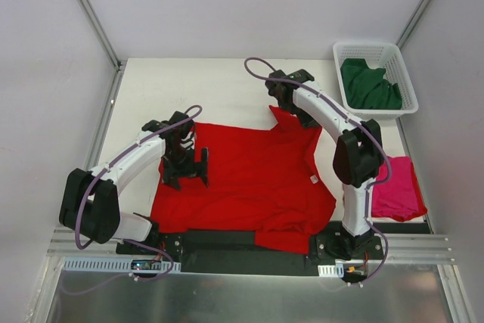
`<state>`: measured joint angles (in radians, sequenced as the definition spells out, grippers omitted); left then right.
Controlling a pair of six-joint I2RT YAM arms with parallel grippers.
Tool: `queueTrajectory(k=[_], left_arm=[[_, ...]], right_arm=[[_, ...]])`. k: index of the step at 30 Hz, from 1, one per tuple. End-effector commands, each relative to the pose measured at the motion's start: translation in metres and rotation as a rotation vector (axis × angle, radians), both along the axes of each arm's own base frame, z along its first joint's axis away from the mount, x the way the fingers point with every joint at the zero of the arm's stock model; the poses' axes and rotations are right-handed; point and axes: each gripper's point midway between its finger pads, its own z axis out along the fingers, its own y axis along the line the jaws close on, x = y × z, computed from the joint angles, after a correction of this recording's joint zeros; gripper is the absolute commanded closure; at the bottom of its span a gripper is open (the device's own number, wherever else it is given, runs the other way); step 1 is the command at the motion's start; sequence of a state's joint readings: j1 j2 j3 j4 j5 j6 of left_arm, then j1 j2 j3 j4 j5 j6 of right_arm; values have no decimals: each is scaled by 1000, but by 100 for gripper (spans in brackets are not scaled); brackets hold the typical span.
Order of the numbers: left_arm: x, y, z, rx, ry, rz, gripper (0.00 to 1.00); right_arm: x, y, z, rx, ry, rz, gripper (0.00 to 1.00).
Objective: Fold and stack the t-shirts
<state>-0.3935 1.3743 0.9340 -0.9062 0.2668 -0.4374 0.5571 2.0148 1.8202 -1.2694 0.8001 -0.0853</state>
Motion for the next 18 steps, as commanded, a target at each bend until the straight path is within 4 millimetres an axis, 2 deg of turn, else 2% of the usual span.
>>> queueTrajectory(k=[1,4,9,11,14,16,18], left_arm=[[-3,-5,7,-24,12,-19,1],[-3,-5,7,-27,12,-18,1],[-5,-5,7,-33,15,-22,1],[-6,-5,7,-35,14,-22,1],[-7,-4,7,-33,14,-20,1],[-8,-4,7,-34,12,-22,1],[-8,-3,7,-32,11,-22,1]], right_arm=[[-13,-29,55,-174,-71,-35,49],[-15,-38,70,-220,-105,-57,45],[-20,-43,74,-239,-66,-65,38],[-24,-49,69,-266,-33,-78,36],[-34,-55,55,-271,20,-107,26],[-42,-51,34,-175,61,-144,24],[-52,-52,28,-116,56,-176,23]])
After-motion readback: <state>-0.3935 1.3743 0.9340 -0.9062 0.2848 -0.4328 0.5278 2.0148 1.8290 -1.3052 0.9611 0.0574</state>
